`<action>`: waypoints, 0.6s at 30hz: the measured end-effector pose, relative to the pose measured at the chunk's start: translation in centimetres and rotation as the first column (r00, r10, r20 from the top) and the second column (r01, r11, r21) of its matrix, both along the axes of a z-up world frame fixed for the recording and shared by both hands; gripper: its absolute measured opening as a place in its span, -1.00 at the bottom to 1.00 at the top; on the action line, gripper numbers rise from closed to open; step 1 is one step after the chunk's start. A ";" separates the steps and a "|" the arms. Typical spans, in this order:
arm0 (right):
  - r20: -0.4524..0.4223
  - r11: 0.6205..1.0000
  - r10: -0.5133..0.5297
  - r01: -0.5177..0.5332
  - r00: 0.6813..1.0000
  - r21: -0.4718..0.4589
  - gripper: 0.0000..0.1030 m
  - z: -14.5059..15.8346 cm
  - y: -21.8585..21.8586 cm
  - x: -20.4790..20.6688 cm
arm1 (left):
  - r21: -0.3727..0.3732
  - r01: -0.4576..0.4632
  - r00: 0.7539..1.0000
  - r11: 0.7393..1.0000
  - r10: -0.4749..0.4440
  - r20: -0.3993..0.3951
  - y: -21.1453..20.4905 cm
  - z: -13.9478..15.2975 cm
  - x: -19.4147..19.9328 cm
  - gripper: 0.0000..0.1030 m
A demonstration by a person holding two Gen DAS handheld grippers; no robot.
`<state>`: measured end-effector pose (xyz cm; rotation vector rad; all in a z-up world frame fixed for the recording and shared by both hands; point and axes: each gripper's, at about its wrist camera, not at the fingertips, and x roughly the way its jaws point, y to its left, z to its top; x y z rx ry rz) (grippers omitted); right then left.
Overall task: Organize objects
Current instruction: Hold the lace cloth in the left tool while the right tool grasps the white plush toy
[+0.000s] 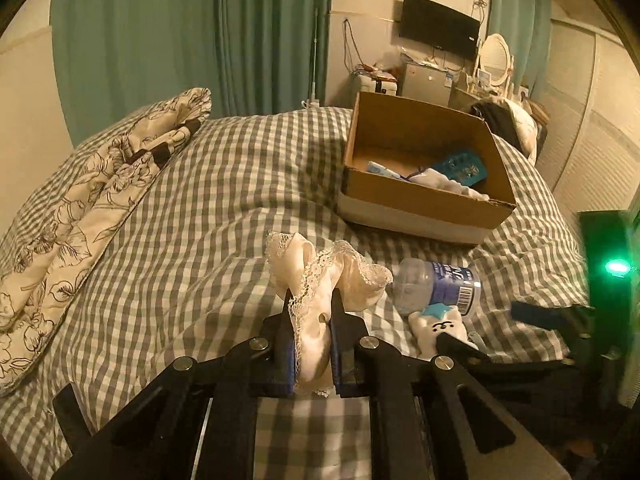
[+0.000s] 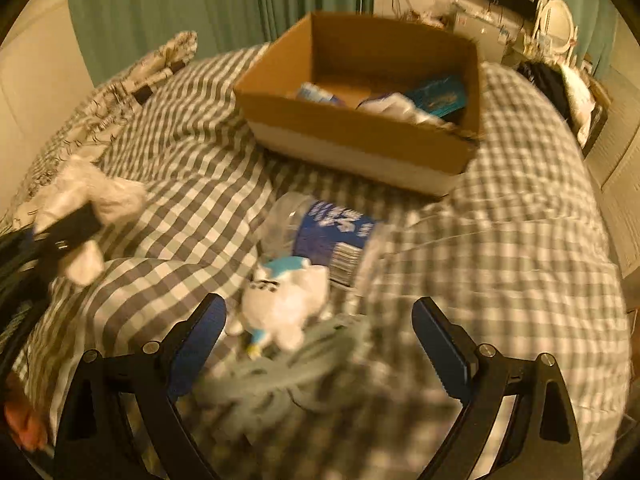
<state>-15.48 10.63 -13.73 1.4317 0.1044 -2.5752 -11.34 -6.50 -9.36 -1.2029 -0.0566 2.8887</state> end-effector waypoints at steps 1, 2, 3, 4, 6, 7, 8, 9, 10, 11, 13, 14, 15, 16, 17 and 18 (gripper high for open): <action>0.020 1.000 -0.003 0.004 1.000 -0.002 0.83 -0.6 -0.4 -0.5 | 0.004 -0.002 1.000 1.000 0.002 0.002 -0.2 -0.2 0.0 -0.76; 0.037 1.000 -0.006 0.006 0.999 0.000 0.83 -1.1 -0.8 -1.0 | 0.016 0.000 1.000 1.000 0.000 0.005 -0.5 -0.3 -0.1 -0.76; 0.044 1.000 -0.006 0.006 0.999 0.004 0.83 -1.4 -1.1 -1.3 | 0.026 0.004 1.000 1.000 -0.004 0.008 -0.6 -0.4 -0.1 -0.76; 0.051 1.000 -0.003 0.003 0.999 0.009 0.82 -1.9 -1.4 -1.6 | 0.036 0.007 1.000 0.999 -0.007 0.011 -0.7 -0.5 -0.2 -0.76; 0.070 1.000 0.001 -0.002 0.998 0.011 0.76 -2.6 -1.9 -2.1 | 0.045 0.013 1.000 0.999 -0.014 0.016 -0.8 -0.7 -0.3 -0.76; 0.080 1.000 0.003 -0.004 0.997 0.011 0.66 -3.0 -2.1 -2.3 | 0.050 0.017 1.000 0.999 -0.018 0.018 -0.8 -0.8 -0.3 -0.76; 0.093 1.000 0.007 -0.008 0.996 0.014 0.59 -3.3 -2.2 -2.5 | 0.050 0.018 1.000 0.999 -0.019 0.020 -0.8 -0.9 -0.3 -0.76; 0.101 1.000 0.009 -0.011 0.995 0.017 0.46 -3.6 -2.4 -2.6 | 0.052 0.023 0.999 0.998 -0.024 0.022 -0.7 -0.9 -0.3 -0.76; 0.111 1.000 0.012 -0.014 0.994 0.017 0.28 -3.8 -2.4 -2.6 | 0.053 0.025 0.999 0.998 -0.026 0.022 -0.7 -1.0 -0.3 -0.76; 0.119 1.000 0.015 -0.017 0.993 0.012 0.16 -3.9 -2.4 -2.5 | 0.054 0.027 0.999 0.998 -0.028 0.022 -0.6 -1.0 -0.2 -0.76; 0.117 1.000 0.027 -0.028 0.993 0.010 -0.03 -3.7 -2.5 -2.0 | 0.055 0.033 0.999 0.998 -0.034 0.023 -0.4 -0.9 -0.1 -0.76; 0.112 0.999 0.034 -0.036 0.993 0.017 -0.03 -3.5 -2.6 -1.7 | 0.055 0.033 0.999 0.998 -0.035 0.024 -0.4 -0.9 0.0 -0.76; 0.109 0.999 0.039 -0.041 0.993 0.018 -0.03 -3.4 -2.7 -1.3 | 0.054 0.033 0.999 0.998 -0.034 0.023 -0.4 -0.8 0.0 -0.76; 0.103 0.999 0.042 -0.044 0.994 0.014 -0.04 -3.2 -2.6 -1.0 | 0.052 0.035 0.999 0.998 -0.036 0.022 -0.3 -0.8 0.2 -0.76; 0.094 0.999 0.045 -0.046 0.995 0.009 -0.04 -2.9 -2.5 -0.5 | 0.050 0.038 0.999 0.998 -0.039 0.021 -0.1 -0.7 0.4 -0.76; 0.086 0.999 0.047 -0.048 0.995 0.008 -0.04 -2.6 -2.4 -0.1 | 0.048 0.039 0.999 0.998 -0.040 0.021 -0.1 -0.6 0.5 -0.76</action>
